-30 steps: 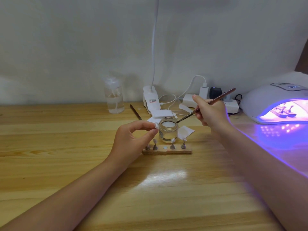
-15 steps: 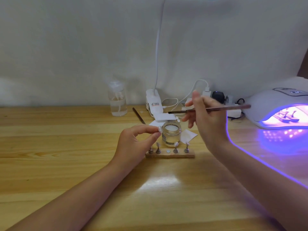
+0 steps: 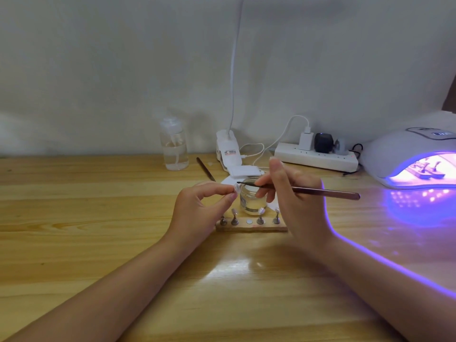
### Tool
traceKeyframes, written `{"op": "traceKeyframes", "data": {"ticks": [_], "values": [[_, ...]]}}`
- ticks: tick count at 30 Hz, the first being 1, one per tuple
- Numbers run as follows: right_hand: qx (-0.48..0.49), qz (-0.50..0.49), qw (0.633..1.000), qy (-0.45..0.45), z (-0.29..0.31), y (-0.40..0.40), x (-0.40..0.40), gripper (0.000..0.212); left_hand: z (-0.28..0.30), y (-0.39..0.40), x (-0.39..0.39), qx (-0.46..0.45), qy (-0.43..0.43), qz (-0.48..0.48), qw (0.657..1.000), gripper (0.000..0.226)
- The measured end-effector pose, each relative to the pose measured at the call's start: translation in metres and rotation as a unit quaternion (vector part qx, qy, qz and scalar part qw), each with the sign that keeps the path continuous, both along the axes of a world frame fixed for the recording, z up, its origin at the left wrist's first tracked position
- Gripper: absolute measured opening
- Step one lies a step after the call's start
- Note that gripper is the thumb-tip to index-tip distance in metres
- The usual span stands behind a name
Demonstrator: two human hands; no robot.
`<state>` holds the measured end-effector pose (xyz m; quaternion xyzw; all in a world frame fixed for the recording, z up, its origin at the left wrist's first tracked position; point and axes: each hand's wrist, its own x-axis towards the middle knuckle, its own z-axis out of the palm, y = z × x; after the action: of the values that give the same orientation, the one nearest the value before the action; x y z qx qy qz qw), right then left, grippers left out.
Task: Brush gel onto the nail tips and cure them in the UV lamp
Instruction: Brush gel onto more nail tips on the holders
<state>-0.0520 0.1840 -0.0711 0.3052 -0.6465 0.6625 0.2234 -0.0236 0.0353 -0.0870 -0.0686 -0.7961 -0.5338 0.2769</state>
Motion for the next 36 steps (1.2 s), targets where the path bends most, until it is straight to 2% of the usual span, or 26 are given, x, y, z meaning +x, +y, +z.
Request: {"op": "traceKeyframes", "data": {"ticks": [5, 16, 24, 36], "values": [[0.015, -0.008, 1.000, 0.004, -0.0034, -0.0011, -0.0007, 0.032, -0.0006, -0.0001, -0.0009, 0.004, -0.004, -0.001, 1.000, 0.015], [0.020, -0.005, 1.000, 0.005, -0.0064, -0.0003, -0.0029, 0.029, 0.0007, 0.0009, 0.0006, 0.003, 0.003, -0.003, 1.000, 0.024], [0.016, -0.005, 1.000, 0.012, -0.0063, 0.0004, -0.0029, 0.030, 0.0014, 0.0012, 0.0011, 0.002, -0.002, -0.004, 1.000, 0.022], [0.011, 0.006, 1.000, 0.009, -0.0068, 0.0001, -0.0012, 0.037, 0.0010, 0.0007, 0.0007, 0.004, 0.001, 0.000, 1.000, 0.024]]}}
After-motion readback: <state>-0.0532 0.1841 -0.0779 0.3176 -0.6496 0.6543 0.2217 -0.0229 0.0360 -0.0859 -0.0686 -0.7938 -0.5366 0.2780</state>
